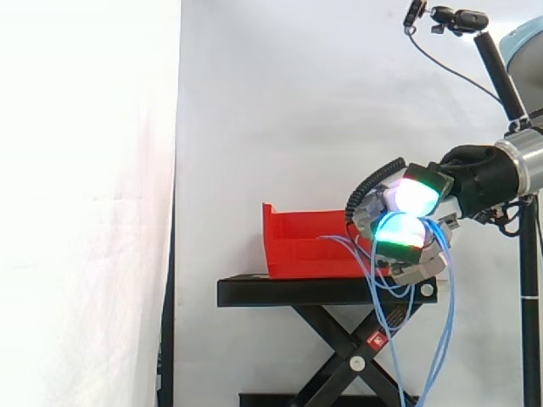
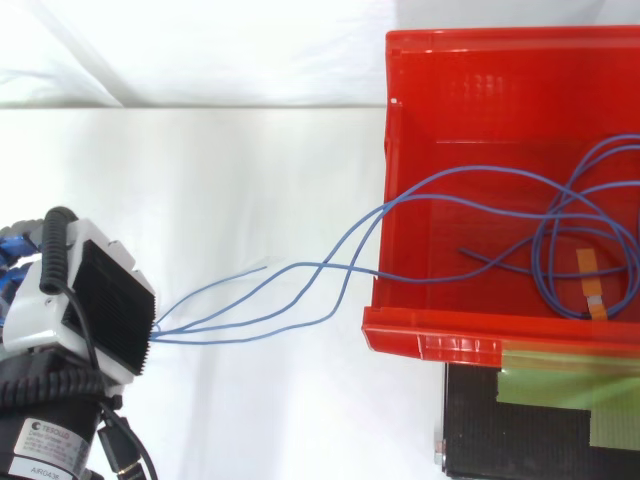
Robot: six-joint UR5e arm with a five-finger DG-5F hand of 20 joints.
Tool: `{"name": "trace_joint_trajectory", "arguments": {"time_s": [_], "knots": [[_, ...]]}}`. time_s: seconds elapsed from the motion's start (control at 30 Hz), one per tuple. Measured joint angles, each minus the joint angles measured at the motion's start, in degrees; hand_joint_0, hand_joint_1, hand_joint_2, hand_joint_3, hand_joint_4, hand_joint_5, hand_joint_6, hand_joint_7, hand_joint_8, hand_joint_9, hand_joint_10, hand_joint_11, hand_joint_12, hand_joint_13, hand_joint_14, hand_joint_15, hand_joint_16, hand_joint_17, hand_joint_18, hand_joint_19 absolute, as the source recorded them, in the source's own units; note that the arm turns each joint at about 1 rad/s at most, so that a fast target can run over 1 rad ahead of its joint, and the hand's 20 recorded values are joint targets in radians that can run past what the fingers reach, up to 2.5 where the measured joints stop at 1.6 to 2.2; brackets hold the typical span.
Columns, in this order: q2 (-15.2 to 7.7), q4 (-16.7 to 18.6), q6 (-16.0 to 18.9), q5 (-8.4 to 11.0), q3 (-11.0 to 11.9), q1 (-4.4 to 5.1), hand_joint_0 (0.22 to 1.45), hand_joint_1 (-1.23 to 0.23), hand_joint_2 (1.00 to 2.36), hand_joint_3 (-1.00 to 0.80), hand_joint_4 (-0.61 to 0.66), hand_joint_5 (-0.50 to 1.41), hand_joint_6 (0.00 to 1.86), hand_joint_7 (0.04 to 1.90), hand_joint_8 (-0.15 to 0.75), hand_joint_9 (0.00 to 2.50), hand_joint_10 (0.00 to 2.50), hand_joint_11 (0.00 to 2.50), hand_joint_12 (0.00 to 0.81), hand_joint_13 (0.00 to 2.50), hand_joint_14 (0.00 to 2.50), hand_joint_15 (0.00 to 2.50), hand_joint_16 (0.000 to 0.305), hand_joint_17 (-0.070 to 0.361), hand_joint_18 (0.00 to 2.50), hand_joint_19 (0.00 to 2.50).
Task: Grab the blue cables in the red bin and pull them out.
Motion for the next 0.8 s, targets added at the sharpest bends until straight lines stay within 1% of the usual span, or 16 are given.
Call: {"name": "trace_joint_trajectory", "arguments": {"time_s": [0.27, 0.3, 0.4, 0.8], "knots": [[0.0, 0.0, 0.0, 0.0, 0.0, 0.0, 1.0, -1.06, 1.0, -1.0, -0.01, 0.94, 0.85, 0.51, 0.148, 1.51, 0.02, 1.74, 0.251, 1.48, 0.74, 1.55, 0.035, 0.08, 1.18, 1.46], [0.0, 0.0, 0.0, 0.0, 0.0, 0.0, 1.0, -1.06, 1.0, -1.0, -0.01, 0.94, 0.85, 0.52, 0.132, 1.51, 0.02, 1.75, 0.251, 1.48, 0.74, 1.55, 0.035, 0.08, 1.18, 1.47], [0.0, 0.0, 0.0, 0.03, 0.0, 0.0, 1.0, -1.06, 1.0, -1.0, -0.01, 0.94, 0.85, 0.51, 0.147, 1.5, 0.02, 1.75, 0.25, 1.48, 0.74, 1.55, 0.036, 0.081, 1.18, 1.46], [0.0, 0.0, 0.0, 0.01, 0.0, 0.0, 1.0, -1.06, 1.0, -1.0, -0.01, 0.94, 0.85, 0.51, 0.148, 1.51, 0.02, 1.75, 0.244, 1.48, 0.75, 1.55, 0.035, 0.079, 1.17, 1.47]]}}
